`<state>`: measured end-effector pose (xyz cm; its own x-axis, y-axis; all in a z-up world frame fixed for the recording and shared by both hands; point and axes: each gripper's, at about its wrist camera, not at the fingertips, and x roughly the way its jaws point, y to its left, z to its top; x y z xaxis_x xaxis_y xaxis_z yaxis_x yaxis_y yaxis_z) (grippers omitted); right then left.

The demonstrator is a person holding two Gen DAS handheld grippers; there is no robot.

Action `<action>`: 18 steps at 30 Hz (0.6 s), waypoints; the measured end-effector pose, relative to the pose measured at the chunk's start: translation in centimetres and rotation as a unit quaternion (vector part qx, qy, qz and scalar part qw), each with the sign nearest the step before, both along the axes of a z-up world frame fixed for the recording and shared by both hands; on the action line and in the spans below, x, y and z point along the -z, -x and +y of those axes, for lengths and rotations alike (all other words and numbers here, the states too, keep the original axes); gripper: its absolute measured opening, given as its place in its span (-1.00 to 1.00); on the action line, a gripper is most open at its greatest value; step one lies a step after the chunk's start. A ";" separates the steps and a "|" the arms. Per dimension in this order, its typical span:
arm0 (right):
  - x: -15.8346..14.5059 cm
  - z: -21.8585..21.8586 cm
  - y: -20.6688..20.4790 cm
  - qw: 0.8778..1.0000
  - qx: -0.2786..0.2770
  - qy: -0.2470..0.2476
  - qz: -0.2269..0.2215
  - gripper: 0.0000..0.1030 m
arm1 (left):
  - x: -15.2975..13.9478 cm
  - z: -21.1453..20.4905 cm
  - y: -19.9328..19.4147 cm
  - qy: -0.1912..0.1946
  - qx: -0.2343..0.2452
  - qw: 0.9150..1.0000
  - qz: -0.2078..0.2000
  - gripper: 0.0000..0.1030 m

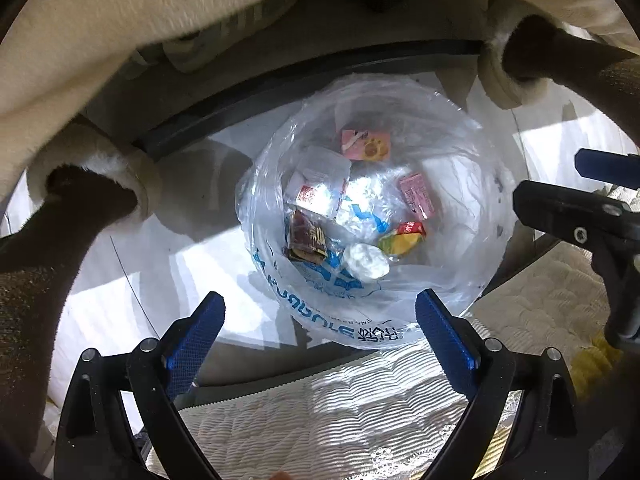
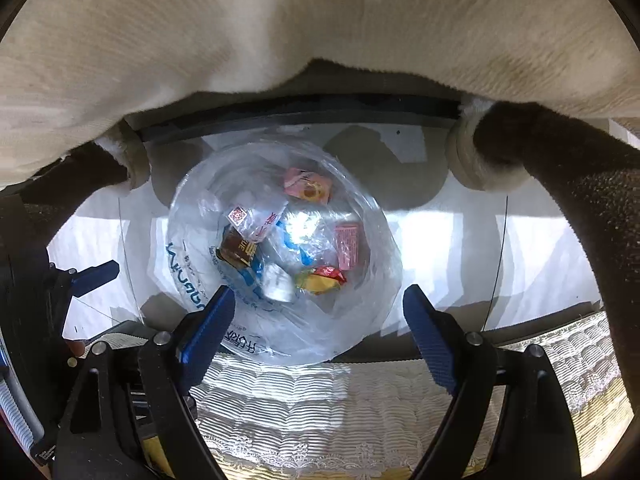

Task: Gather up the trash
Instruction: 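Open both grippers over the clear trash bag, dropping white bag and pink cup, then raise both tools back over the bed toward the remaining trash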

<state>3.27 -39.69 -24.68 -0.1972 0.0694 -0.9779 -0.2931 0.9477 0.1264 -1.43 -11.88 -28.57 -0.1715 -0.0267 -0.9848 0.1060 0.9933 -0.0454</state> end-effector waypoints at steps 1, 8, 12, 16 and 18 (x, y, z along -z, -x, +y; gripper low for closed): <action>-0.4 0.0 0.0 1.000 0.000 -0.003 -0.006 0.64 | -0.3 0.1 -0.2 0.001 0.001 1.000 -0.005 0.84; -3.8 0.1 0.6 0.998 -0.014 -0.016 -0.065 0.65 | -3.0 0.2 0.0 -0.007 -0.005 0.998 -0.060 0.84; -5.7 0.1 1.0 0.995 -0.022 -0.022 -0.098 0.65 | -4.7 0.4 0.2 -0.008 -0.010 0.996 -0.092 0.84; -7.6 0.0 1.5 0.990 -0.028 -0.028 -0.135 0.65 | -6.0 0.5 0.4 -0.015 -0.016 0.993 -0.118 0.84; -8.6 0.0 1.8 0.987 -0.030 -0.033 -0.153 0.65 | -6.8 0.7 0.6 -0.014 -0.021 0.991 -0.132 0.84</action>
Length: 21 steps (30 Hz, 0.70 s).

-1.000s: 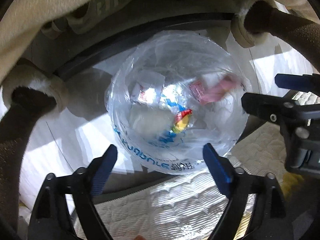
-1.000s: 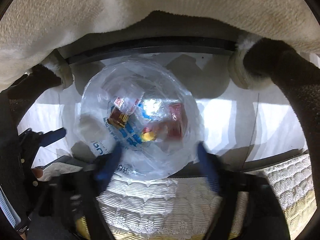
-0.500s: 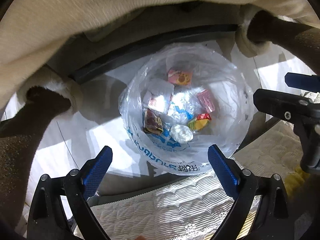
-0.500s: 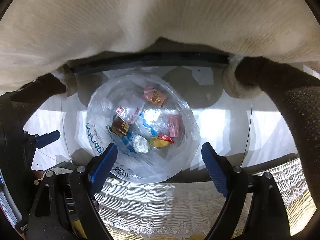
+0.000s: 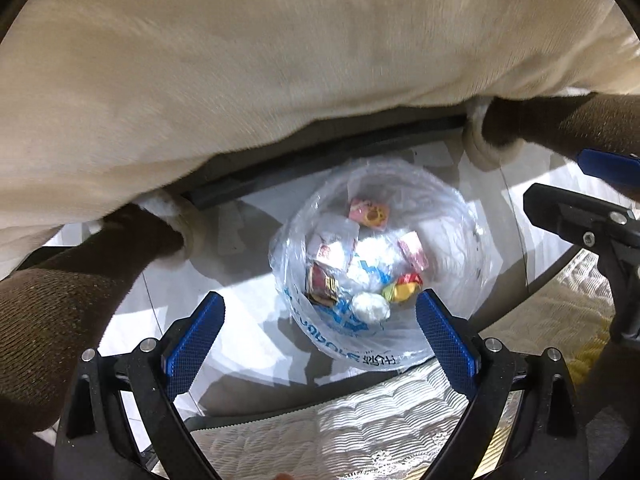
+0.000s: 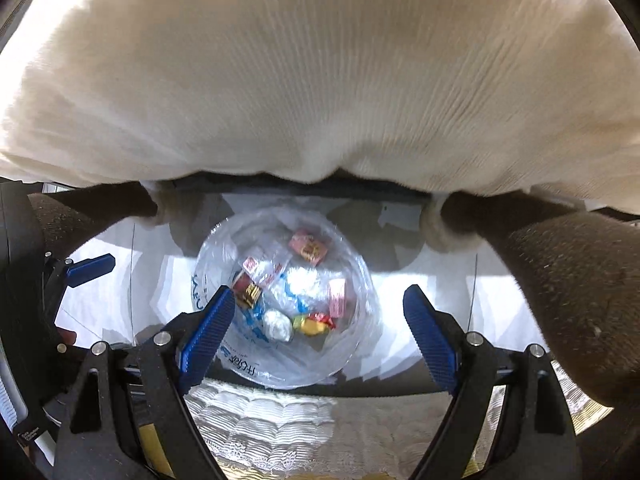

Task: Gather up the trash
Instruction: 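Raise both tools back over the bed toward the remaining trash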

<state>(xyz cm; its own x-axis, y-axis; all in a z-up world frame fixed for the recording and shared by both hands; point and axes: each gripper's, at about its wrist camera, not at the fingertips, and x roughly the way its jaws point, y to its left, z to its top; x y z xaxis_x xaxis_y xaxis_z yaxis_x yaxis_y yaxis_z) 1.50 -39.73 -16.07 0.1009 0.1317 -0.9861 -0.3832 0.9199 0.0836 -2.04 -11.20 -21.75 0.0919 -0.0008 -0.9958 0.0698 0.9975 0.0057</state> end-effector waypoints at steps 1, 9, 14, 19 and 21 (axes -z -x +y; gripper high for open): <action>-0.5 -0.1 0.1 1.000 0.000 -0.003 -0.010 0.65 | -0.5 0.1 0.1 0.002 -0.001 1.000 -0.009 0.84; -4.5 -0.8 1.2 0.996 -0.002 -0.038 -0.082 0.65 | -4.4 0.3 1.3 0.010 -0.007 0.996 -0.088 0.84; -6.4 -0.7 1.8 0.991 -0.004 -0.049 -0.123 0.65 | -6.7 0.3 2.0 0.020 -0.009 0.989 -0.145 0.84; -8.2 -1.0 2.0 0.985 -0.003 -0.080 -0.151 0.65 | -9.0 0.9 2.6 0.031 -0.019 0.978 -0.206 0.84; -9.0 -1.0 1.9 0.982 -0.005 -0.094 -0.163 0.65 | -10.0 1.0 2.8 0.037 -0.022 0.972 -0.232 0.84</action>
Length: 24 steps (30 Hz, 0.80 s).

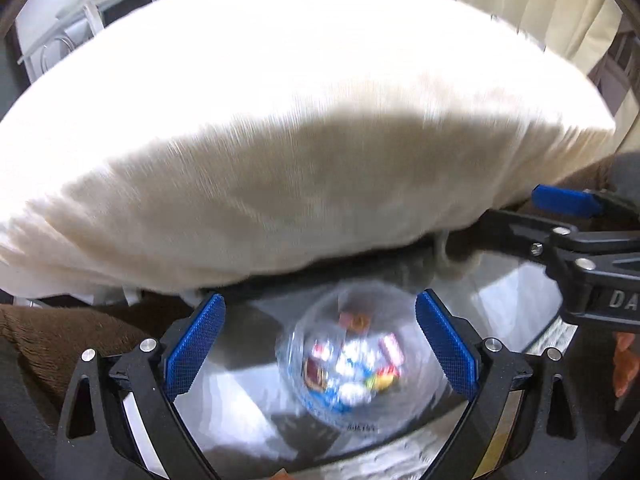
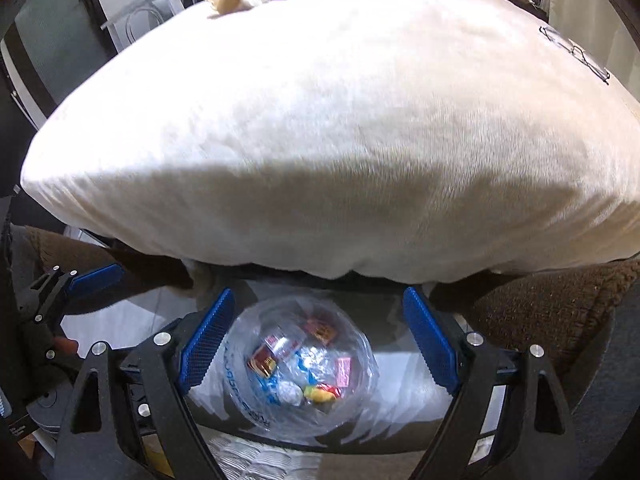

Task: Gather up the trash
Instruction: 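Raise both tools back over the bed toward the remaining trash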

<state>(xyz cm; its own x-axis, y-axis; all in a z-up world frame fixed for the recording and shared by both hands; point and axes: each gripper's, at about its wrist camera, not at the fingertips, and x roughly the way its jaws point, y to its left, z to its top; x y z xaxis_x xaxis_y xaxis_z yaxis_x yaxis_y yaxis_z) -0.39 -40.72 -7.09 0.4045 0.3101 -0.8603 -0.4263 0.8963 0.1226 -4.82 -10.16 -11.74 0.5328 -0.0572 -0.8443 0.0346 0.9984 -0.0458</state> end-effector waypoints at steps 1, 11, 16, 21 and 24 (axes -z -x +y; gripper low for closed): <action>-0.4 0.1 0.0 1.000 -0.003 -0.004 -0.008 0.65 | -0.5 0.1 0.1 0.004 -0.002 1.000 -0.012 0.84; -3.8 1.0 -3.1 0.998 -0.024 -0.030 -0.050 0.65 | -4.2 1.5 -1.0 0.028 0.008 0.996 -0.078 0.84; -4.9 1.3 -6.0 0.997 -0.024 -0.047 -0.047 0.65 | -5.7 1.9 -1.5 0.000 0.023 0.994 -0.109 0.84; -6.2 2.3 -9.0 0.997 -0.032 -0.044 -0.061 0.66 | -7.6 2.6 -3.2 -0.009 0.060 0.989 -0.134 0.84; -6.9 3.0 -10.9 0.996 -0.037 -0.047 -0.069 0.82 | -8.4 3.1 -4.5 -0.016 0.077 0.987 -0.142 0.84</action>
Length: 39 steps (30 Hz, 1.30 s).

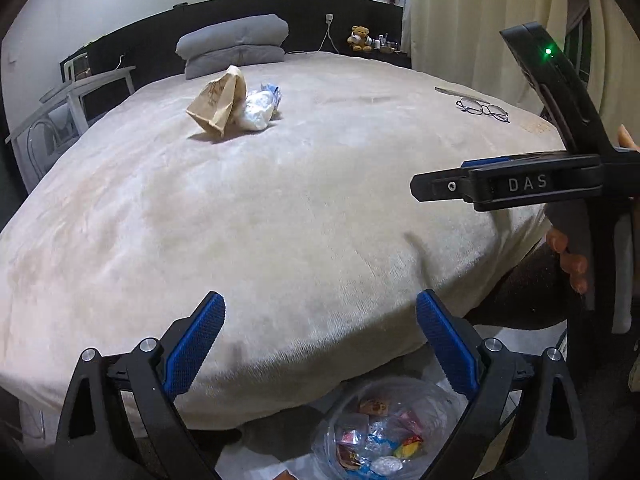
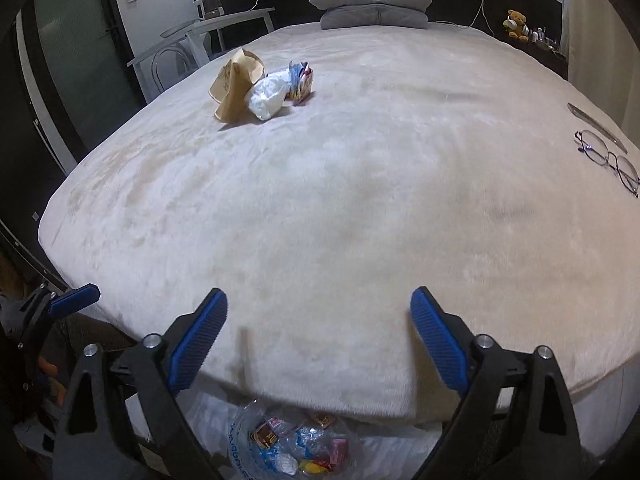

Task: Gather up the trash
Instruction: 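Raise both tools back over the bed toward the remaining trash, then grasp the crumpled white plastic with the right gripper while the left gripper grasps the beige paper bag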

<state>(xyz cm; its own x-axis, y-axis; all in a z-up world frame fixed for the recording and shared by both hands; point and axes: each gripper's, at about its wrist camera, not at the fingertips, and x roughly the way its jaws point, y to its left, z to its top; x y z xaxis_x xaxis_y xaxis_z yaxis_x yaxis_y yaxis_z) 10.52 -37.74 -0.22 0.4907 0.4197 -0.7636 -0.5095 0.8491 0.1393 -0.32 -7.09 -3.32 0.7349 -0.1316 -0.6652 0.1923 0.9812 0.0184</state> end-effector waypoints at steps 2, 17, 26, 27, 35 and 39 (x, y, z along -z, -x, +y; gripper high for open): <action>-0.5 0.5 -1.3 1.000 -0.005 -0.001 -0.004 0.82 | -0.6 0.5 -1.2 -0.006 0.006 1.000 -0.006 0.84; -1.7 6.8 -9.3 0.999 -0.046 -0.002 -0.022 0.83 | -2.5 6.3 -10.5 0.003 0.008 1.000 -0.024 0.84; -1.3 11.0 -12.7 0.998 -0.062 0.013 -0.031 0.82 | -2.3 10.0 -15.1 0.011 -0.018 1.000 -0.023 0.84; -1.2 11.4 -13.1 0.997 -0.063 0.015 -0.030 0.83 | -2.3 10.4 -15.5 0.012 -0.022 0.999 -0.022 0.84; -0.4 14.2 -15.9 0.997 -0.069 0.029 -0.031 0.82 | -2.5 13.1 -18.3 0.032 -0.040 0.999 -0.018 0.84; 0.1 15.0 -17.3 0.997 -0.073 0.024 -0.027 0.82 | -2.6 14.0 -19.2 0.044 -0.046 0.998 -0.020 0.84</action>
